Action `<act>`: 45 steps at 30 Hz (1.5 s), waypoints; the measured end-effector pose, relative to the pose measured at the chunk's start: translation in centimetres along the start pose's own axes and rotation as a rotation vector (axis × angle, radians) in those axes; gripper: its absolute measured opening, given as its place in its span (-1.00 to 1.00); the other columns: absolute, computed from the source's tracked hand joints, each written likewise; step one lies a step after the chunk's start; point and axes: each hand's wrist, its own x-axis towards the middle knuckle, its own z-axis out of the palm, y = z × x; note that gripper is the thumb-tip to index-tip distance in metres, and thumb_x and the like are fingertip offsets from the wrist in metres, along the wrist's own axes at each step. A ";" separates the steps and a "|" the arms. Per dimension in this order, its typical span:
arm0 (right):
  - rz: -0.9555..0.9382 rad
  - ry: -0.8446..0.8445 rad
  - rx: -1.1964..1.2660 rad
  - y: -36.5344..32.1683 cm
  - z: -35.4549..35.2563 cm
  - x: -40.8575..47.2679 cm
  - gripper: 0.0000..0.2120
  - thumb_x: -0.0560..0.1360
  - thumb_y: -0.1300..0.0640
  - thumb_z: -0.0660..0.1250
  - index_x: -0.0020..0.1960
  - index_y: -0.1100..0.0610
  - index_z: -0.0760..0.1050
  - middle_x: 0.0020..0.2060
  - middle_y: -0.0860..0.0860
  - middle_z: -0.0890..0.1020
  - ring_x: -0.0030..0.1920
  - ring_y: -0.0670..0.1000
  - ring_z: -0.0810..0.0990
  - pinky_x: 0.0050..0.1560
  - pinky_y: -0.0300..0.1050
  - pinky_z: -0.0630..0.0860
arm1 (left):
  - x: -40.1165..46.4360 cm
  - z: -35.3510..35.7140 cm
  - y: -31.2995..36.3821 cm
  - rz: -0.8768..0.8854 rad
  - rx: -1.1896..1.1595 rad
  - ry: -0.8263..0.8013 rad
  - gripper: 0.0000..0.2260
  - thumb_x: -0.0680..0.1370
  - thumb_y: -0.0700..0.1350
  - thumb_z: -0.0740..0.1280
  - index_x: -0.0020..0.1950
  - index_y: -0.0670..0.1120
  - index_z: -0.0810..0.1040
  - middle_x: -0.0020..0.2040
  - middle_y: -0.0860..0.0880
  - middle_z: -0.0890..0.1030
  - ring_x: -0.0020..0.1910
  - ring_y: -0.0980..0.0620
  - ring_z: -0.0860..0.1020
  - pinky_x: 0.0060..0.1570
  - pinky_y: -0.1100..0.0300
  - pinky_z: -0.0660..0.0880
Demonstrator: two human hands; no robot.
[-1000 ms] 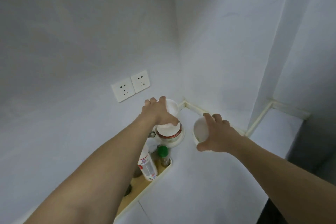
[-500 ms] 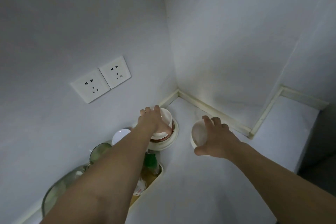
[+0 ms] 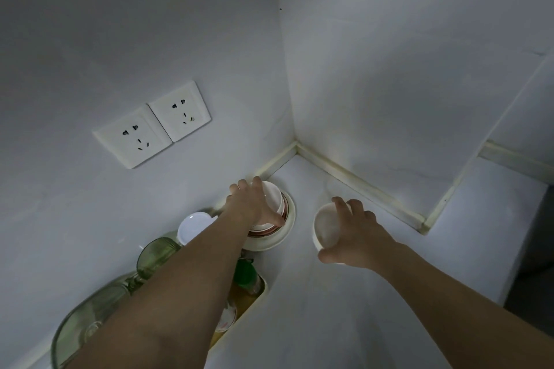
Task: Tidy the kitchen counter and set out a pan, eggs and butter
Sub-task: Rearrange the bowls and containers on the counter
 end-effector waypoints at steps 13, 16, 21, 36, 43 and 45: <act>-0.169 0.076 -0.069 -6.9 -4.1 2.2 0.12 0.18 -0.23 0.49 0.52 -0.03 -0.09 0.40 0.05 0.16 0.35 0.22 0.27 0.21 0.07 0.38 | -6.7 -5.2 -5.6 0.084 -0.061 -0.114 -0.21 0.56 0.09 0.31 0.58 0.09 -0.18 0.54 -0.09 0.14 0.46 -0.18 0.24 0.36 -0.09 0.30; -0.230 0.044 -0.104 -9.8 -4.0 3.0 0.12 0.20 -0.22 0.49 0.53 -0.02 -0.11 0.46 0.07 0.12 0.40 0.22 0.21 0.27 0.10 0.35 | -8.7 -6.1 -7.8 0.068 -0.075 -0.189 -0.27 0.58 0.08 0.28 0.58 0.10 -0.13 0.50 -0.06 0.29 0.39 -0.11 0.38 0.30 0.04 0.35; -0.298 0.017 -0.155 -13.6 -3.4 4.8 0.11 0.21 -0.25 0.46 0.54 0.01 -0.09 0.45 0.11 0.15 0.42 0.22 0.23 0.29 0.08 0.36 | -10.1 -6.9 -11.5 -0.032 -0.103 -0.228 -0.28 0.58 0.10 0.27 0.58 0.12 -0.13 0.51 -0.05 0.31 0.40 -0.11 0.37 0.36 0.03 0.31; -0.267 -0.025 -0.278 -15.6 1.1 8.4 0.11 0.21 -0.29 0.45 0.53 0.08 -0.06 0.40 0.14 0.23 0.36 0.25 0.27 0.26 0.09 0.36 | -7.9 -5.0 -13.5 -0.030 -0.190 -0.244 -0.28 0.56 0.13 0.29 0.58 0.12 -0.08 0.48 -0.01 0.33 0.40 -0.10 0.37 0.28 0.07 0.30; -0.250 -0.021 -0.323 -15.5 2.2 9.4 0.12 0.24 -0.30 0.44 0.54 0.08 -0.11 0.43 0.15 0.17 0.38 0.25 0.23 0.29 0.11 0.33 | -7.1 -3.8 -13.9 -0.020 -0.215 -0.248 -0.29 0.56 0.12 0.32 0.58 0.05 0.00 0.46 -0.01 0.35 0.38 -0.09 0.37 0.25 0.08 0.32; -0.237 -0.025 -0.344 -15.4 2.4 9.4 0.16 0.24 -0.38 0.41 0.55 0.07 -0.17 0.48 0.15 0.09 0.42 0.28 0.17 0.34 0.16 0.27 | -7.2 -3.5 -14.1 -0.028 -0.228 -0.251 -0.28 0.55 0.12 0.32 0.58 0.07 -0.02 0.47 0.00 0.34 0.40 -0.09 0.37 0.27 0.08 0.31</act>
